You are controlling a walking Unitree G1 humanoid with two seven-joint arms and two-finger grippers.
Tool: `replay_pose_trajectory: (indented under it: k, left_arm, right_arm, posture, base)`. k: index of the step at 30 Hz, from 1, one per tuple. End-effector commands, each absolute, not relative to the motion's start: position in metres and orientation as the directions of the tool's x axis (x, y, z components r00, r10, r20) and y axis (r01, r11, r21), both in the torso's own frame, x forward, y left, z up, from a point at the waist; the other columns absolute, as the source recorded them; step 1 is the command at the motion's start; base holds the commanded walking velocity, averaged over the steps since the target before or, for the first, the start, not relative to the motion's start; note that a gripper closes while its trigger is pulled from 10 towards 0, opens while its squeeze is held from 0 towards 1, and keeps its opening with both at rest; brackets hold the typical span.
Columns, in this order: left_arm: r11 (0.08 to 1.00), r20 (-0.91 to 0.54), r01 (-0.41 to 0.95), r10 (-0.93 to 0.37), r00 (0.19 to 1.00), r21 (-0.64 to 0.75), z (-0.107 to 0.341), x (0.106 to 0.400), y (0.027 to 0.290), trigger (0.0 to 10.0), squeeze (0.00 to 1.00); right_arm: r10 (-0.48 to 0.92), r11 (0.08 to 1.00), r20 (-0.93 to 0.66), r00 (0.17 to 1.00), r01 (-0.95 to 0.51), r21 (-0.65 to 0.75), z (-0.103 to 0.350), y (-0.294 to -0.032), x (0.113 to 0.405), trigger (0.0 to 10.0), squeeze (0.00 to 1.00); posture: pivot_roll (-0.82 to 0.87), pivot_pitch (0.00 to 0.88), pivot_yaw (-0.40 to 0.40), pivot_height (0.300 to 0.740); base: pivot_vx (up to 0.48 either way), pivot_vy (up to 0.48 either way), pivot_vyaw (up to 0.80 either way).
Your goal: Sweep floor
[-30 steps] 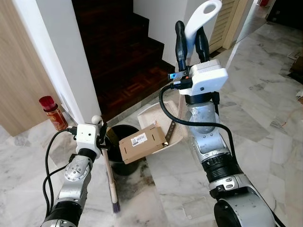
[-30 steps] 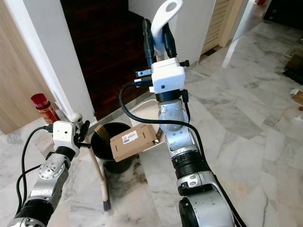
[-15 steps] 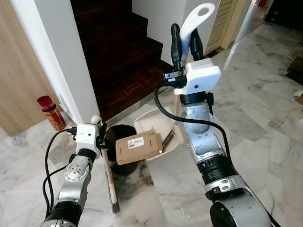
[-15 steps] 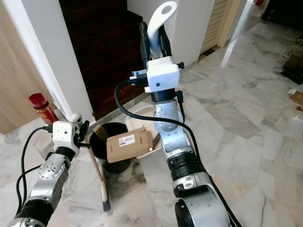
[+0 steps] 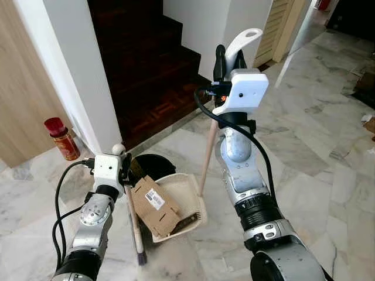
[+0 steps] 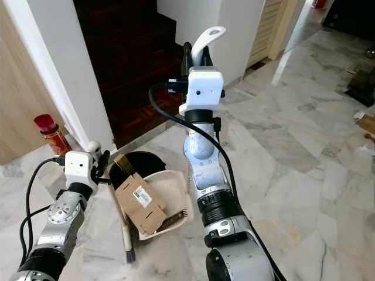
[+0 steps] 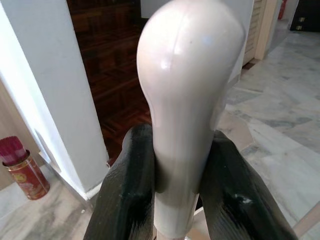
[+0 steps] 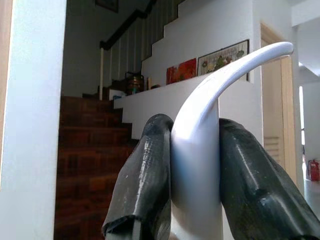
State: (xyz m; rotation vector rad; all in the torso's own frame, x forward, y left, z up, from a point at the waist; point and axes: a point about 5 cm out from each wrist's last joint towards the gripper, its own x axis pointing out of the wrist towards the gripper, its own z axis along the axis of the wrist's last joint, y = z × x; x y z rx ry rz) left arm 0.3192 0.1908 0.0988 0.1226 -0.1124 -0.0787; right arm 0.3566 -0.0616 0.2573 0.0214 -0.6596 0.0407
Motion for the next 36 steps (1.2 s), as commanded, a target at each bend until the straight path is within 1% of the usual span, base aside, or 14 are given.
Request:
replay_pose_trajectory:
  k: [1, 2, 7, 14, 20, 21, 22, 23, 25, 27, 28, 33, 36]
  left_arm:
    - [0.986, 0.131, 0.072, -0.093, 0.987, 0.152, 0.101, 0.318, 0.191, 10.0, 0.00]
    - [0.986, 0.130, 0.073, -0.093, 0.987, 0.152, 0.101, 0.318, 0.191, 10.0, 0.00]
    - [0.986, 0.128, 0.073, -0.093, 0.987, 0.152, 0.101, 0.318, 0.191, 10.0, 0.00]
    - [0.986, 0.127, 0.073, -0.092, 0.988, 0.153, 0.101, 0.319, 0.191, 10.0, 0.00]
    - [0.985, 0.138, 0.070, -0.093, 0.986, 0.157, 0.105, 0.320, 0.192, 10.0, 0.00]
    - [0.985, 0.154, 0.067, -0.092, 0.984, 0.158, 0.109, 0.321, 0.193, 10.0, 0.00]
    - [0.983, 0.200, 0.060, -0.095, 0.975, 0.176, 0.123, 0.323, 0.195, 10.0, 0.00]
    - [0.983, 0.200, 0.060, -0.095, 0.975, 0.176, 0.123, 0.323, 0.195, 10.0, 0.00]
    - [0.982, 0.255, 0.045, -0.092, 0.963, 0.185, 0.139, 0.327, 0.198, 10.0, 0.00]
    - [0.977, 0.327, 0.026, -0.096, 0.940, 0.212, 0.164, 0.332, 0.202, 10.0, 0.00]
    - [0.977, 0.327, 0.026, -0.096, 0.940, 0.212, 0.164, 0.332, 0.202, 10.0, 0.00]
    - [0.968, 0.399, 0.021, -0.123, 0.909, 0.252, 0.193, 0.335, 0.206, 10.0, 0.00]
    - [0.967, 0.406, 0.023, -0.128, 0.905, 0.253, 0.198, 0.334, 0.205, 10.0, 0.00]
  right_arm:
    - [-0.012, 0.997, 0.635, 0.772, -0.038, 0.064, 0.270, -0.066, 0.354, 10.0, 0.00]
    - [-0.028, 0.995, 0.605, 0.796, -0.037, 0.095, 0.267, -0.067, 0.357, 10.0, 0.00]
    - [-0.051, 0.991, 0.572, 0.819, -0.032, 0.133, 0.263, -0.070, 0.358, 10.0, 0.00]
    - [-0.098, 0.970, 0.467, 0.879, -0.020, 0.242, 0.250, -0.075, 0.363, 10.0, 0.00]
    - [-0.098, 0.968, 0.443, 0.891, -0.019, 0.252, 0.246, -0.076, 0.364, 10.0, 0.00]
    - [-0.095, 0.967, 0.439, 0.893, -0.021, 0.253, 0.245, -0.076, 0.364, 10.0, 0.00]
    - [-0.089, 0.966, 0.429, 0.899, -0.026, 0.256, 0.244, -0.075, 0.364, 10.0, 0.00]
    - [-0.089, 0.966, 0.429, 0.899, -0.026, 0.256, 0.244, -0.075, 0.364, 10.0, 0.00]
    - [-0.081, 0.966, 0.424, 0.902, -0.033, 0.255, 0.242, -0.074, 0.364, 10.0, 0.00]
    - [-0.075, 0.965, 0.415, 0.907, -0.039, 0.259, 0.241, -0.073, 0.364, 10.0, 0.00]
    - [-0.075, 0.965, 0.415, 0.907, -0.039, 0.259, 0.241, -0.073, 0.364, 10.0, 0.00]
    - [-0.092, 0.957, 0.390, 0.916, -0.027, 0.290, 0.237, -0.074, 0.365, 10.0, 0.00]
    - [-0.112, 0.946, 0.368, 0.923, -0.015, 0.323, 0.235, -0.076, 0.367, 10.0, 0.00]
  posture:
    - [0.04, 0.039, -0.067, 0.740]
    - [0.04, 0.038, -0.067, 0.740]
    - [0.04, 0.039, -0.064, 0.740]
    - [0.04, 0.033, -0.062, 0.740]
    - [0.04, 0.033, -0.060, 0.740]
    - [0.05, 0.033, -0.059, 0.740]
    - [0.05, 0.032, -0.058, 0.740]
    - [0.05, 0.032, -0.058, 0.740]
    - [0.05, 0.033, -0.056, 0.740]
    - [0.06, 0.034, -0.054, 0.740]
    - [0.06, 0.034, -0.054, 0.740]
    - [0.06, 0.035, -0.052, 0.740]
    - [0.06, 0.036, -0.051, 0.740]
  base:
    - [0.000, 0.000, 0.00]
    - [0.000, 0.000, 0.00]
    - [0.000, 0.000, 0.00]
    - [0.000, 0.000, 0.00]
    - [0.000, 0.000, 0.00]
    - [0.000, 0.000, 0.00]
    - [0.000, 0.000, 0.00]
    - [0.000, 0.000, 0.00]
    - [0.000, 0.000, 0.00]
    - [0.000, 0.000, 0.00]
    - [0.000, 0.000, 0.00]
    - [0.000, 0.000, 0.00]
    - [0.000, 0.000, 0.00]
